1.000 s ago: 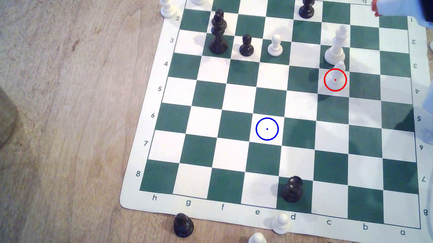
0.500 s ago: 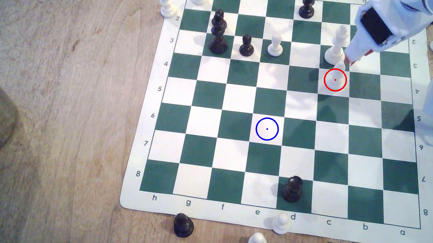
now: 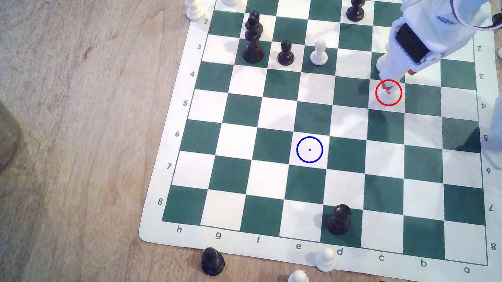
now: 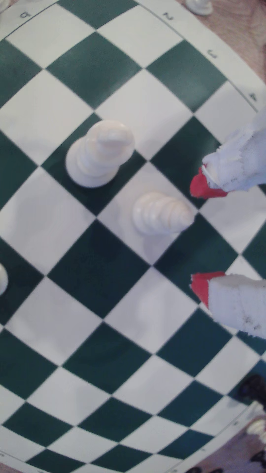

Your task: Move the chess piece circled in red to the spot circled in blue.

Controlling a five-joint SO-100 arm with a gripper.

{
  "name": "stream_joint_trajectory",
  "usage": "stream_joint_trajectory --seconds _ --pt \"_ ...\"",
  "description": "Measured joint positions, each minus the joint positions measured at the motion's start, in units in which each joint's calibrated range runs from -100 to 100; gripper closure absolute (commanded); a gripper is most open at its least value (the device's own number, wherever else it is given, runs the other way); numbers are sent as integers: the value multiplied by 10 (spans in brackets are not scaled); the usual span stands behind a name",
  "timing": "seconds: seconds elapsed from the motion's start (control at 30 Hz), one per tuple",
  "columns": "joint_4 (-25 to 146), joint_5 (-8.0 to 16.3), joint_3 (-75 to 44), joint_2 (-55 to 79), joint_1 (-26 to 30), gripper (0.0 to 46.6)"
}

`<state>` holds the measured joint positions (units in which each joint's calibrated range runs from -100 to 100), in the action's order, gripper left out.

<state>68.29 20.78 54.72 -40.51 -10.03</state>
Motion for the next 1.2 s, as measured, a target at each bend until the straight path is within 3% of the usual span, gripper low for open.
stream_joint_trajectory --seconds 0.87,1.2 --pt "-87 -24 17 113 -18 304" --pt "-87 -26 17 115 -22 331"
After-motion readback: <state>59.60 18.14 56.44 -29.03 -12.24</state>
